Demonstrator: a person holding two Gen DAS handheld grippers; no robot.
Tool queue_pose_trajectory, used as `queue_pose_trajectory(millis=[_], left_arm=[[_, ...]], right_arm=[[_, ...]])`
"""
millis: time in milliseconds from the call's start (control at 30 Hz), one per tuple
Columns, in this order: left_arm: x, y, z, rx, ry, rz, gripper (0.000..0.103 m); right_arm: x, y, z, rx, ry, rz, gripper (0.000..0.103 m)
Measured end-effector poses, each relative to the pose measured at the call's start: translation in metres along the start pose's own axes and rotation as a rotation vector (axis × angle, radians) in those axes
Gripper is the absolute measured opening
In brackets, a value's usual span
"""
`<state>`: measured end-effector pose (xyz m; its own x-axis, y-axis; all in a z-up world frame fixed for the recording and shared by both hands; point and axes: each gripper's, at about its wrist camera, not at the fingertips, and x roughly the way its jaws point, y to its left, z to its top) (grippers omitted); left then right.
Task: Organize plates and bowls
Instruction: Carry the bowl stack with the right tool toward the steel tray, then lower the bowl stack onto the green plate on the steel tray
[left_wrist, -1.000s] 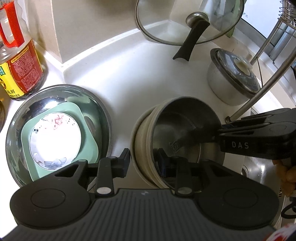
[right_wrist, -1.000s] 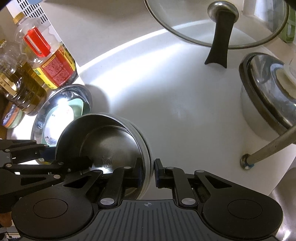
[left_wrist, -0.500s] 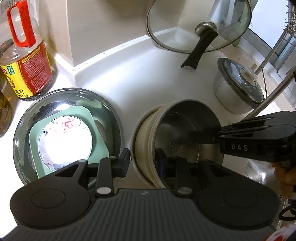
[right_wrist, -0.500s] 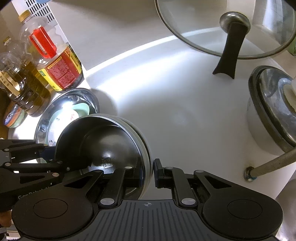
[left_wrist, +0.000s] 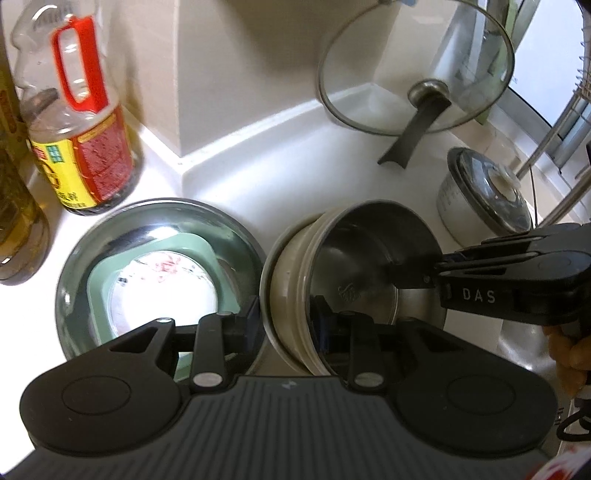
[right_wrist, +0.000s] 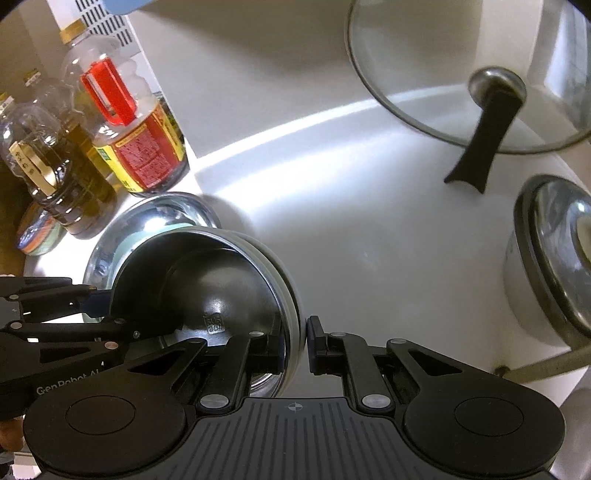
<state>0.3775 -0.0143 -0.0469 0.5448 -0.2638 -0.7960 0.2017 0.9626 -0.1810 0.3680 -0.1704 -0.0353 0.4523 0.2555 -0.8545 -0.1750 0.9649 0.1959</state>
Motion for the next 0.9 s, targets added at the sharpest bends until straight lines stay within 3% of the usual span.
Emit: queue_pose_trajectory(millis=[467,900], left_arm=[[-0.025,0.052,-0.003,-0.103,-0.05,0.099,0.026],[-0.029,0.091,-0.008,-0.179,-0.036,0.163,0.026]], right_arm=[[0.018,0.061,0.03,-0.127,-0.011,0.068,0.012],[0.051,0.106,0.044,-0.216,0.035,0.111,0.012]])
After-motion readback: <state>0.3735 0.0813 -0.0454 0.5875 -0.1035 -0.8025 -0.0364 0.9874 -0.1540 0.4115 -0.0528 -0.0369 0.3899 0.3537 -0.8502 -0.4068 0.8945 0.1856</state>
